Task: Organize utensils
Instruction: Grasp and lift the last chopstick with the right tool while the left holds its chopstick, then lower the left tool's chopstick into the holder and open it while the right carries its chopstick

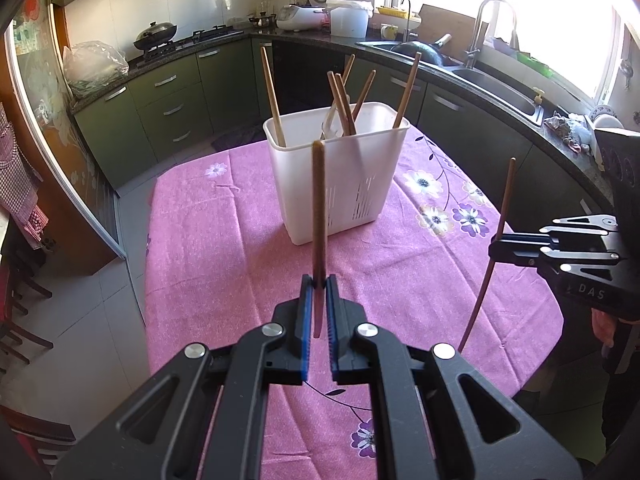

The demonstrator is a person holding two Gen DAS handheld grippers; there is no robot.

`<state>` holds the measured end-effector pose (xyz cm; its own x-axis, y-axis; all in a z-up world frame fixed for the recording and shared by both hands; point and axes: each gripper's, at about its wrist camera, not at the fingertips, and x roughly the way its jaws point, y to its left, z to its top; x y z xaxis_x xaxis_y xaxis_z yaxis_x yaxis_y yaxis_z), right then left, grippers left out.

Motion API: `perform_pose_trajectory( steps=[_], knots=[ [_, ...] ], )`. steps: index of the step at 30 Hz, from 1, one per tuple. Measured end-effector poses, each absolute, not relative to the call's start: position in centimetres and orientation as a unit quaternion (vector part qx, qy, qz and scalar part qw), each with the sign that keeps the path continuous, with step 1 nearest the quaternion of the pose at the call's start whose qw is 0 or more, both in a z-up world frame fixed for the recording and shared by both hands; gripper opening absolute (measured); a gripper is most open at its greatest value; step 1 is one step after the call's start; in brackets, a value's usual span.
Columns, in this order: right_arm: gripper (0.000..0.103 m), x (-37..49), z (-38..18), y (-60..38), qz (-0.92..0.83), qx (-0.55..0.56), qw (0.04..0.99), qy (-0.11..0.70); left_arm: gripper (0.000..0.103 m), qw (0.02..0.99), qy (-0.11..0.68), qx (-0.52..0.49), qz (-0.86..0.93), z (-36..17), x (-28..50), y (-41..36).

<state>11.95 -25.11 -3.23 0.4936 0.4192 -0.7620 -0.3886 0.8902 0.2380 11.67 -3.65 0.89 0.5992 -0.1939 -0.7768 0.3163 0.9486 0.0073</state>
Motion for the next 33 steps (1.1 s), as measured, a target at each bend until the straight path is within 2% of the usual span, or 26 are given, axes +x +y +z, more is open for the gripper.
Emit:
perform_pose_trajectory(
  steps=[6,22,27,33],
  knots=[
    [0.006,12.0,-3.2,-25.3,0.241,0.020,0.864,0.443,0.007,0.899,0.406,0.069,-0.147,2.9,11.7,-3.8],
    [0.007,12.2,-3.7,-25.9,0.247,0.029,0.861,0.444,0.007,0.943,0.295,0.039,-0.149,14.7,16.0,-4.4],
    [0.007,12.1,-3.7,-26.1,0.248,0.031,0.860,0.444,0.007,0.949,0.280,0.040,-0.140,15.5,18.5,-5.1],
    [0.007,12.0,-3.6,-26.1,0.251,0.030,0.860,0.443,0.007,0.945,0.295,0.037,-0.136,13.3,21.5,-6.1]
  ],
)
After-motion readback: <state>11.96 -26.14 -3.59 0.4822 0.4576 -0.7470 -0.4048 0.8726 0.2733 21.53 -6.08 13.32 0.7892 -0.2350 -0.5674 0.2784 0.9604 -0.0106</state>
